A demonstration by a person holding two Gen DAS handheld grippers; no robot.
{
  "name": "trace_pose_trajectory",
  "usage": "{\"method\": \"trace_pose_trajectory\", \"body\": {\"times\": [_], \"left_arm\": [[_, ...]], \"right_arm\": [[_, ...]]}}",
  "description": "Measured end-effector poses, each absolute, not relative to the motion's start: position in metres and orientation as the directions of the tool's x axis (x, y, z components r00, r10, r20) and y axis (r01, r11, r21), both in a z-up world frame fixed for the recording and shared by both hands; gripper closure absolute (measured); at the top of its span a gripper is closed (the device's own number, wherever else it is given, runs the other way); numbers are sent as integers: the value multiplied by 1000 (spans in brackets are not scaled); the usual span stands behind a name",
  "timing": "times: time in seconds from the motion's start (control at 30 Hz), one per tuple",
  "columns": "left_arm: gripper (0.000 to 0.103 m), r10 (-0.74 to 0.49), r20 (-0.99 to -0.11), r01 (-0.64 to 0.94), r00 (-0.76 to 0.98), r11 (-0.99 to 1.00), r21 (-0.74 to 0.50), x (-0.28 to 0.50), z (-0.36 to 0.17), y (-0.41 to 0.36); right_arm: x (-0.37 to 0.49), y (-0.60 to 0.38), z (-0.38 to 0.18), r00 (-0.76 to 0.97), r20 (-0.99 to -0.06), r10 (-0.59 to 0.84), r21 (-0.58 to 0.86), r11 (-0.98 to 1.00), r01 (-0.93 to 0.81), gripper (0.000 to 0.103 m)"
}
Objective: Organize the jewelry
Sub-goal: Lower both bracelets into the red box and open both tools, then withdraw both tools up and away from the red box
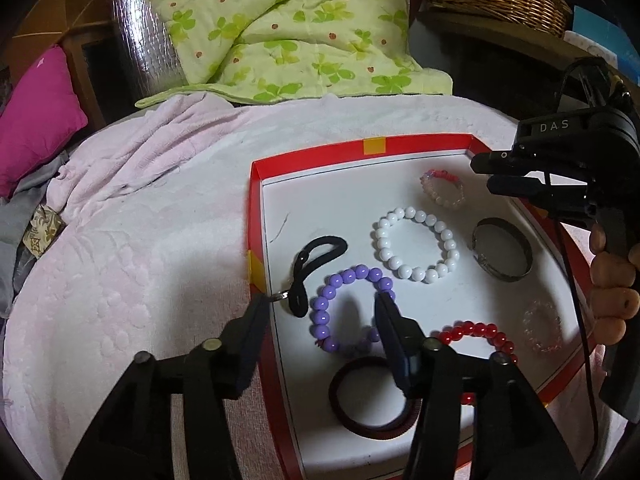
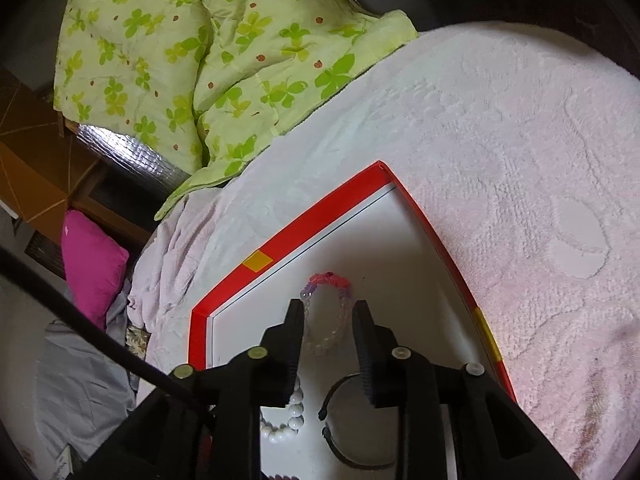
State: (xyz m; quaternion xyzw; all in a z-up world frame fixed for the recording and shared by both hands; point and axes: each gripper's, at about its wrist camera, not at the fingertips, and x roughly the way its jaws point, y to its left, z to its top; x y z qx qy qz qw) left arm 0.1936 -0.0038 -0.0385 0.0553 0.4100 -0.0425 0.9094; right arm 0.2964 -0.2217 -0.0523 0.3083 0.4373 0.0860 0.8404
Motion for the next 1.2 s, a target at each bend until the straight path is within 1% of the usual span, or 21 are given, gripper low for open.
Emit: {"method": "trace_pose_trajectory", "body": {"times": [0.07,0.1,0.13,0.2,0.27,0.33,0.57,1.0,1.2], "left_arm": [[40,-15,-744,116,668,990,84,192,-37,-6],[34,2,-739,107,674,989,100,191,-35,-6],[33,15,-730,98,683,989,112,189,-33,-7],[33,15,-720,90,694,990,107,186,-29,-6],[32,5,-715,79,699,993,84,183,-24,-4],[30,1,-711,69,703,995,70,180,-20,-3],[29,16,-683,50,730,996,76,164,-4,-5],[27,58,-641,-2,765,996,89,131,24,1],[26,73,-629,-14,774,995,98,117,34,4]], "right_arm": [[293,-219,-47,602,-687,407,576,810,109,74],[291,-218,-44,602,-689,404,568,816,103,74],[289,-217,-41,602,-691,401,561,822,97,74],[282,-214,-34,607,-694,388,539,839,80,74],[276,-212,-28,613,-695,376,520,851,68,66],[267,-210,-21,623,-695,360,497,866,53,62],[238,-200,-2,638,-708,304,386,922,-11,61],[191,-186,23,663,-693,282,301,949,-90,60],[165,-185,33,679,-674,292,298,948,-112,59]]}}
